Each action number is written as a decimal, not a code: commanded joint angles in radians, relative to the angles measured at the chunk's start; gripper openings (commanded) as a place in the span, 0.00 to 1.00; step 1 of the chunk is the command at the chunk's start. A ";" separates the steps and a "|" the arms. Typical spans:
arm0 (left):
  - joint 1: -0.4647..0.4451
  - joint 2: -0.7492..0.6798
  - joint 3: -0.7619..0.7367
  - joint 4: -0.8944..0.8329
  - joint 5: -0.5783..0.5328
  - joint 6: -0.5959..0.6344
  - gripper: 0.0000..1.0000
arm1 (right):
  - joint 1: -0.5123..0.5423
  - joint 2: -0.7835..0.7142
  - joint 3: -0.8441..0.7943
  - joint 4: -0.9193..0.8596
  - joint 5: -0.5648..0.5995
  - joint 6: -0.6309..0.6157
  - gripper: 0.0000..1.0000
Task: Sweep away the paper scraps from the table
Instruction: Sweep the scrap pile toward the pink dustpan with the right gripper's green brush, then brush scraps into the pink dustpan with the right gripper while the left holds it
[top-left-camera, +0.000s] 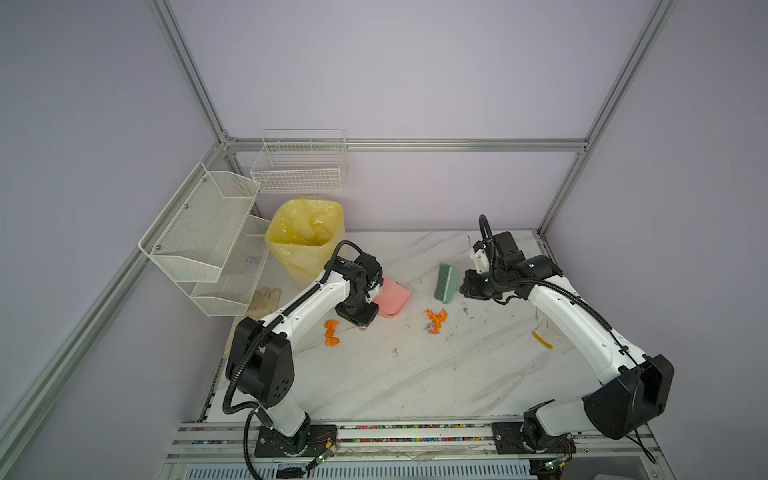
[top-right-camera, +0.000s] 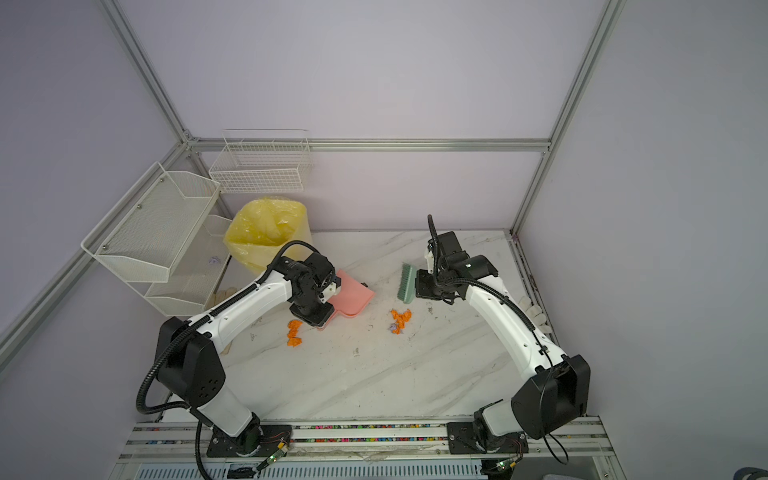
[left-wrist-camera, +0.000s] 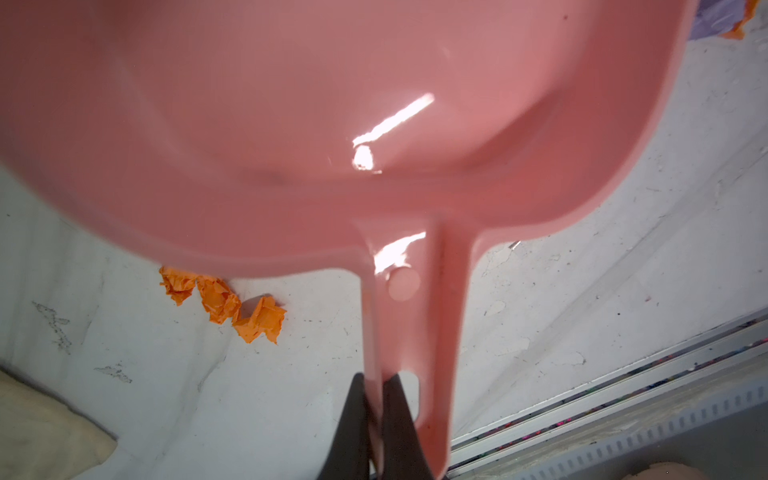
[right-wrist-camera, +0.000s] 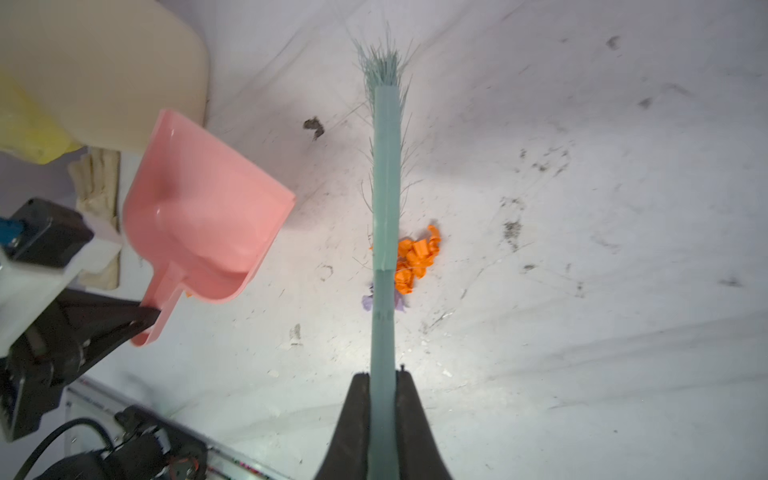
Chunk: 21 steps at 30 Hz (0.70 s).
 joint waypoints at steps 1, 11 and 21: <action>-0.050 0.002 -0.053 -0.003 -0.020 -0.006 0.00 | -0.010 0.011 0.021 -0.076 0.152 -0.022 0.00; -0.114 -0.008 -0.113 -0.048 -0.151 -0.027 0.00 | -0.010 0.044 0.043 -0.093 0.240 -0.053 0.00; -0.147 0.028 -0.112 -0.051 -0.096 -0.046 0.00 | -0.011 0.053 -0.006 -0.072 0.246 -0.082 0.00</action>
